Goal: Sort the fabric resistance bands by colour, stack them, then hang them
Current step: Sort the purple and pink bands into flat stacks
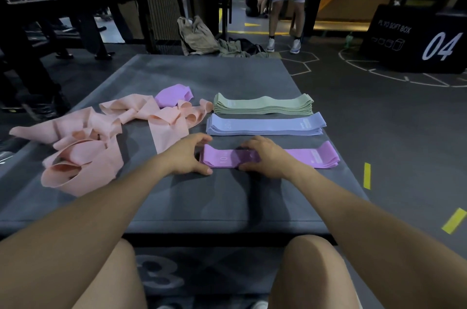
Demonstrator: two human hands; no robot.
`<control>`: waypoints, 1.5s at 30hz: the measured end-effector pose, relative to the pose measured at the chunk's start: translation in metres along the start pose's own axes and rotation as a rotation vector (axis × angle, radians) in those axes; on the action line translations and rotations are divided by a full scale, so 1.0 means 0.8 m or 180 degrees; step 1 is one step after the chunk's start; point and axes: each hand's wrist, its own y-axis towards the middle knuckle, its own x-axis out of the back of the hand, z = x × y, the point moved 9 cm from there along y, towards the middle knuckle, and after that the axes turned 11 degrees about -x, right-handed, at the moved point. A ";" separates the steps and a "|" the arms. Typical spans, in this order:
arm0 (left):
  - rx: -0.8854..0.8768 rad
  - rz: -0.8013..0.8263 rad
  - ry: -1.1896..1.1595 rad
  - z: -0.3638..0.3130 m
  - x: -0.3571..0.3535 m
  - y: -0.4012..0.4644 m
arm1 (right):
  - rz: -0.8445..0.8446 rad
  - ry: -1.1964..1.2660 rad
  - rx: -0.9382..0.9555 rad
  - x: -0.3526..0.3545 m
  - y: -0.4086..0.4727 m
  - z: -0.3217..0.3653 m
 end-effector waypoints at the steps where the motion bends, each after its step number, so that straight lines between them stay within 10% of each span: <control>1: -0.0085 -0.0042 0.0116 -0.010 0.004 0.001 | -0.0071 0.0091 -0.0026 0.006 -0.002 -0.003; 31: -0.0573 0.0735 0.1458 -0.106 -0.113 0.069 | 0.0218 -0.0566 -0.0502 0.060 -0.056 -0.140; 45: -0.0387 -0.0507 0.1141 -0.068 0.055 0.040 | -0.0331 0.0012 -0.0065 0.077 0.033 0.041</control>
